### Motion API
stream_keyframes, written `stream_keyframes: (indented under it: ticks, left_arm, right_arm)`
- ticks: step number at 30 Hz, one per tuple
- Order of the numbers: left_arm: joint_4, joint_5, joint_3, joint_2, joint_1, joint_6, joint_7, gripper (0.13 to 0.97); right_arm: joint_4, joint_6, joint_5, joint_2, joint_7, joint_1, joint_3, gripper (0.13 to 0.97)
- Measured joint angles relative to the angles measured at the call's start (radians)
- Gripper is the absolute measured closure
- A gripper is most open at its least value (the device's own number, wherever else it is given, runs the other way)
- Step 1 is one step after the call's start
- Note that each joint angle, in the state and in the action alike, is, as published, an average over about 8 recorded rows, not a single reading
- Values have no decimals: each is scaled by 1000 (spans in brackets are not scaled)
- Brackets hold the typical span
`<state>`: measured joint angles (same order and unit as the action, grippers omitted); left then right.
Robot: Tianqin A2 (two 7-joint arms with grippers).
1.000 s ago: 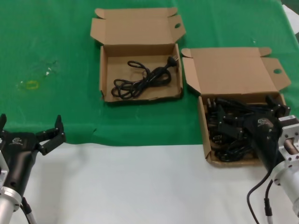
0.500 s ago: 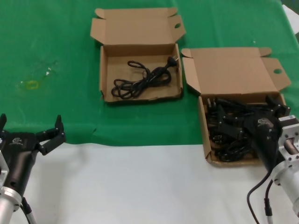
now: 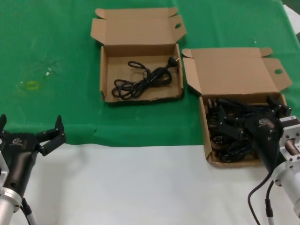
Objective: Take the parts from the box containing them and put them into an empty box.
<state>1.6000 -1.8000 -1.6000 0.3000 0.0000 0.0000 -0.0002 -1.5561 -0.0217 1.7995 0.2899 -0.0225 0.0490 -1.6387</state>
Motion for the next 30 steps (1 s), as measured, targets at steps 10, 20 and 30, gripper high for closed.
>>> stream_keyframes:
  ticks: [10, 20, 30]
  left_arm:
    - [0, 0, 0, 0, 0, 0, 0, 132]
    - [0, 0, 0, 0, 0, 0, 0, 132]
    - [0, 0, 0, 0, 0, 0, 0, 132]
  right_arm:
    - [0, 0, 0, 0, 0, 0, 0, 129]
    - [0, 0, 0, 0, 0, 0, 0, 129]
    - [0, 0, 0, 0, 0, 0, 0, 129]
